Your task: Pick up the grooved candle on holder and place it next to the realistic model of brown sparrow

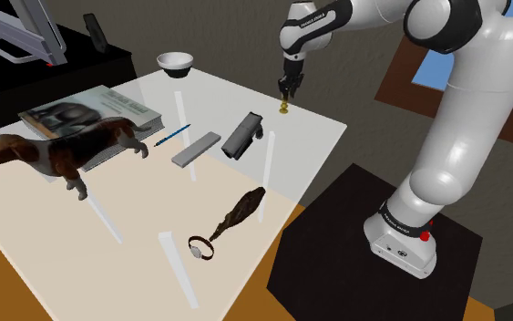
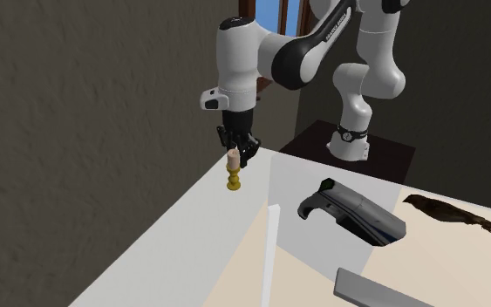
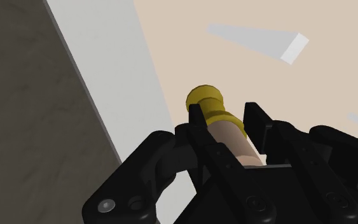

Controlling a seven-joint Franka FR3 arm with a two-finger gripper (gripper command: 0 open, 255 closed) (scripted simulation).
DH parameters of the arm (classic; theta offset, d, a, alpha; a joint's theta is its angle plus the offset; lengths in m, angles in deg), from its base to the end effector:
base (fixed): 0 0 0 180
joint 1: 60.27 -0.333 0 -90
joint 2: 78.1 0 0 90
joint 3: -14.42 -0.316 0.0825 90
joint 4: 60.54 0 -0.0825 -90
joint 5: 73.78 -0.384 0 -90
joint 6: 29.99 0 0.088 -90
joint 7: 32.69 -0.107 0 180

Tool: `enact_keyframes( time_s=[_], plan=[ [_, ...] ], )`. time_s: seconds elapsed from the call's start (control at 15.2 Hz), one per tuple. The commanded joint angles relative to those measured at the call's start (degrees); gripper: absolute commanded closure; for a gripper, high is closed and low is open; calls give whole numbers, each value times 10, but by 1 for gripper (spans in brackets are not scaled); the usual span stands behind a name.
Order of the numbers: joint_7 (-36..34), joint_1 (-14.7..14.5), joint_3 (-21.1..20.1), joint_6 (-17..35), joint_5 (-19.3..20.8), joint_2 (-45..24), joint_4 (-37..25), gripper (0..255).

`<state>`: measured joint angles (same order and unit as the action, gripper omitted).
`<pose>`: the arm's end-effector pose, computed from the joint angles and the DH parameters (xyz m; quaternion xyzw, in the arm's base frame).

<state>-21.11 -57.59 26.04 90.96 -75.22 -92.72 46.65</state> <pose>0.5983 -0.1448 0.3803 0.9995 -0.0272 -0.0080 0.0133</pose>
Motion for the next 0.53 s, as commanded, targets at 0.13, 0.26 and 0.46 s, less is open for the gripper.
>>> enact_keyframes(
  time_s=[0.13,0.26,0.46],
  plan=[
    [-1,-1,1,-28,3,12,-16,255],
    [-2,-1,1,-42,4,17,-25,255],
    [-2,-1,2,-63,6,24,-39,255]
  ],
)
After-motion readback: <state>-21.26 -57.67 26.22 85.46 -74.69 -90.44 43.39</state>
